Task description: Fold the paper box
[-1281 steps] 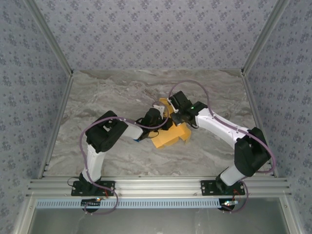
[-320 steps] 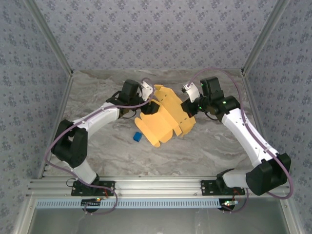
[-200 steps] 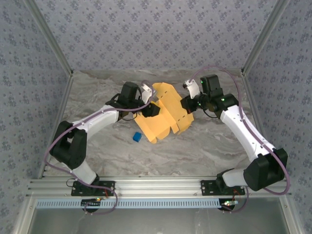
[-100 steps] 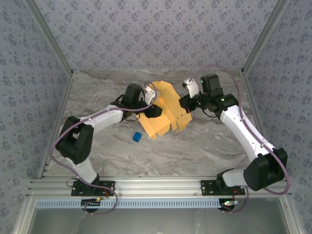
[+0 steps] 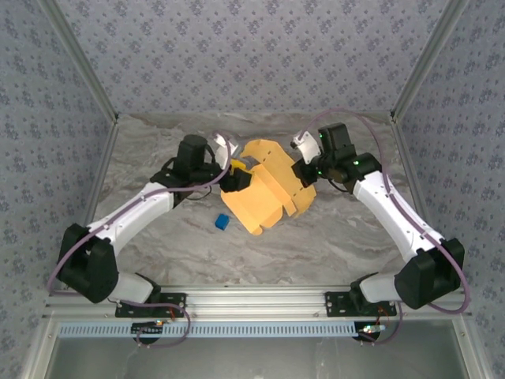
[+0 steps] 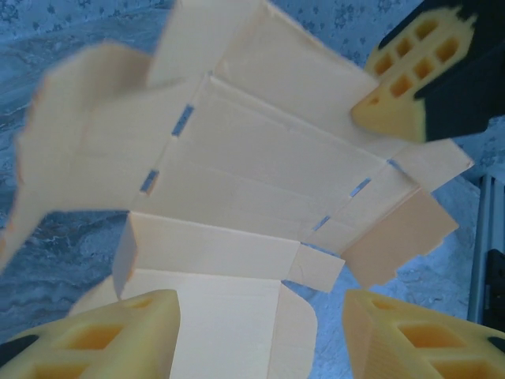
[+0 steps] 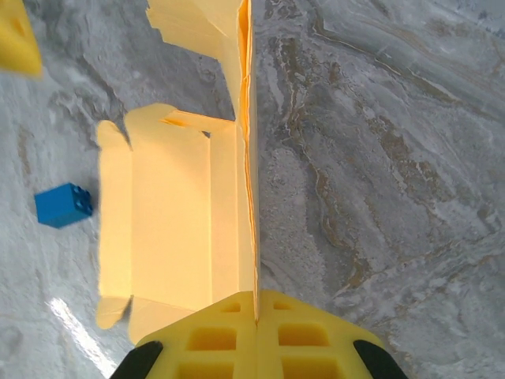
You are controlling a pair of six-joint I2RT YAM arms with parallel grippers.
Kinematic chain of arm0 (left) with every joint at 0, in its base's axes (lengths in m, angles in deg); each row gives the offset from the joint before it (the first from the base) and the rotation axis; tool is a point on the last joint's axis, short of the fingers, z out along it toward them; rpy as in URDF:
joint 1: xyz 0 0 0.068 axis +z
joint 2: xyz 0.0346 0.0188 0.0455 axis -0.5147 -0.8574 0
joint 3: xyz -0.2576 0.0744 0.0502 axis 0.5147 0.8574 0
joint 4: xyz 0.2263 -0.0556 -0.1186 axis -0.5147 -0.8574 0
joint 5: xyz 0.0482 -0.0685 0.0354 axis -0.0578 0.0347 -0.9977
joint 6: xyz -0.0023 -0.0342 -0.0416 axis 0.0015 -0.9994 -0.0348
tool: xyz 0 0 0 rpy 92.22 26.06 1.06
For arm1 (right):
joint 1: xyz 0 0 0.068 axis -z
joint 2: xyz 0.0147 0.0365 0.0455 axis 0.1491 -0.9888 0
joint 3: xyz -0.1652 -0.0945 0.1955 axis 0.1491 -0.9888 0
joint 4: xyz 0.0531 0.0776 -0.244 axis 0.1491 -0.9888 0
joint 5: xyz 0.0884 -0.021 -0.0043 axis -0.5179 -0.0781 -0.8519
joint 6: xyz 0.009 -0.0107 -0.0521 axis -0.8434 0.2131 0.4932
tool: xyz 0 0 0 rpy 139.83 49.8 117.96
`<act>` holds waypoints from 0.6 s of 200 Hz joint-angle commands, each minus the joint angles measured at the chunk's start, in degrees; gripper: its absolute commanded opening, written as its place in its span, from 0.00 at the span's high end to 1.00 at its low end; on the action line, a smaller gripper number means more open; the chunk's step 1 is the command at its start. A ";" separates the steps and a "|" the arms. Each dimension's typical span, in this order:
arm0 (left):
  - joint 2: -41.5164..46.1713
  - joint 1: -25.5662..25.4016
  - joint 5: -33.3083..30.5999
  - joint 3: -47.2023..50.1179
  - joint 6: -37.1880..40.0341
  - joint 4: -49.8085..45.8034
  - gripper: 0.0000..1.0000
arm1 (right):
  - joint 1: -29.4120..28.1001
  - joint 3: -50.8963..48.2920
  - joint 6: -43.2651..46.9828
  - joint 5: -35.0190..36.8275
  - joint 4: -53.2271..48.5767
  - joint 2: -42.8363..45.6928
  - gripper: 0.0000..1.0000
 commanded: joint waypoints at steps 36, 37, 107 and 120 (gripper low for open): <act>-4.05 2.20 8.45 -9.05 -0.58 -8.93 0.43 | -4.17 3.44 9.57 8.37 -2.50 -2.06 1.00; -4.11 2.27 8.50 -9.13 -0.60 -8.94 0.43 | -4.24 3.46 9.62 8.36 -2.50 -2.02 1.00; -8.54 4.23 11.79 -13.35 -4.70 -9.11 0.42 | -4.52 3.89 9.45 4.18 -3.36 -2.15 1.00; -9.05 4.19 10.37 -14.37 -4.58 -9.51 0.42 | -4.57 3.88 9.38 3.52 -3.43 -2.15 1.00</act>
